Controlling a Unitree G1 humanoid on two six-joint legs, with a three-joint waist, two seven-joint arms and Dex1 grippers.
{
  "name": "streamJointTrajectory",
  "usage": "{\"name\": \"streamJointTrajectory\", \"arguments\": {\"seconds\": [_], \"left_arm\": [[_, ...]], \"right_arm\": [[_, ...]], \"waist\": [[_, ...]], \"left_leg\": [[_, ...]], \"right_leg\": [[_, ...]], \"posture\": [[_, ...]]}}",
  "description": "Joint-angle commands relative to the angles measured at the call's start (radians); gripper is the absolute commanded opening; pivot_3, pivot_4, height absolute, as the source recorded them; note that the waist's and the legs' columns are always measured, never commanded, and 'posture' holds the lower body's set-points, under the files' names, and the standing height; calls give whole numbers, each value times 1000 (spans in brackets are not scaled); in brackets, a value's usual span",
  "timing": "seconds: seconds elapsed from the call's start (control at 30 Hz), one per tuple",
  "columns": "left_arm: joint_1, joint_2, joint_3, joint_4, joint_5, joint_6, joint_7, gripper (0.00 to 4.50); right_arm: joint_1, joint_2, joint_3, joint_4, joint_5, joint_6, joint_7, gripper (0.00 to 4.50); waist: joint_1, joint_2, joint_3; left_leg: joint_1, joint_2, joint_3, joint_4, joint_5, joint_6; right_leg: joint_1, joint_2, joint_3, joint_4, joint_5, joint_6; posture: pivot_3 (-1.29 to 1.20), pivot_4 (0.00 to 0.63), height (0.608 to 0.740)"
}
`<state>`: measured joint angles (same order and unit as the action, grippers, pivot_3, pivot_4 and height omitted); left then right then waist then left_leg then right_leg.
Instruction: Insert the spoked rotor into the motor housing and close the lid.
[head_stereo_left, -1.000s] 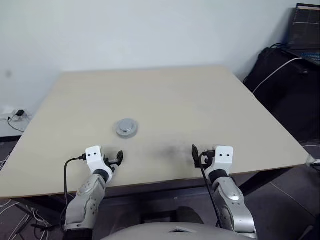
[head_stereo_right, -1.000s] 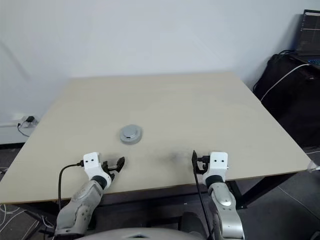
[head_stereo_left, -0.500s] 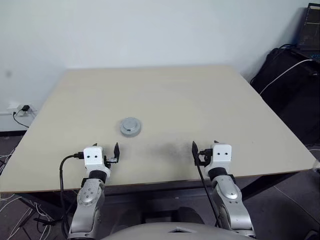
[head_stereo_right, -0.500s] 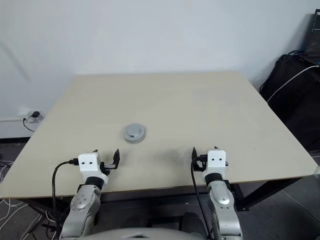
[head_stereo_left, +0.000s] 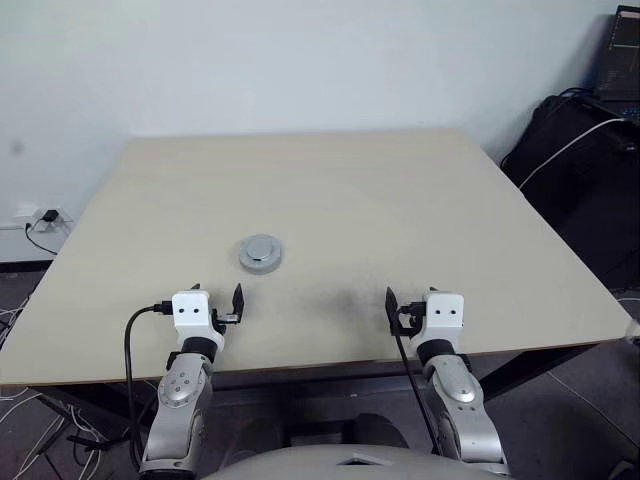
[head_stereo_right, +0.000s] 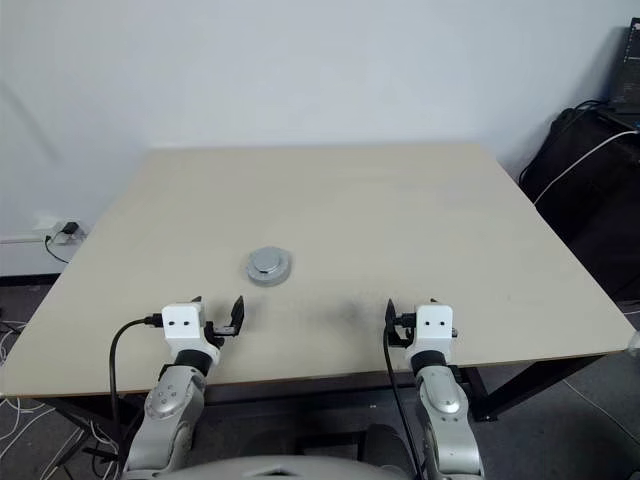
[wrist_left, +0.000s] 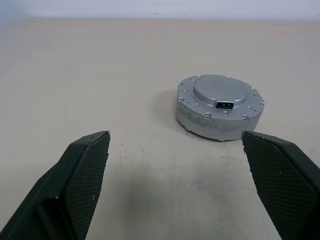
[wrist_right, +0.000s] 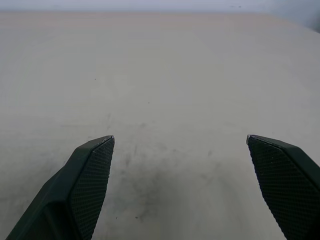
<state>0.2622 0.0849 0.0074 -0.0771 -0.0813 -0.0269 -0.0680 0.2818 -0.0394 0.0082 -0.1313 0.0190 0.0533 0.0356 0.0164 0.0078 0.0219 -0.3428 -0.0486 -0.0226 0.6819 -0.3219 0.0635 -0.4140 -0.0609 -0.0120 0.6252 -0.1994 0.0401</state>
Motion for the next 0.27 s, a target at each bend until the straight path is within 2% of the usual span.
{"name": "streamJointTrajectory", "arguments": {"seconds": [0.03,0.27], "left_arm": [[-12,0,-1,0,11,-8,-6,4478],[-21,-4,-4,0,13,-7,-6,4478]], "right_arm": [[-9,4,-6,-26,0,-21,-6,4500],[-11,4,-8,-24,3,-21,-4,4500]], "waist": [[0,0,0],[0,0,0]], "left_leg": [[0,0,0,0,0,0],[0,0,0,0,0,0]], "right_leg": [[0,0,0,0,0,0],[0,0,0,0,0,0]], "posture": [[0,0,740],[0,0,740]]}}
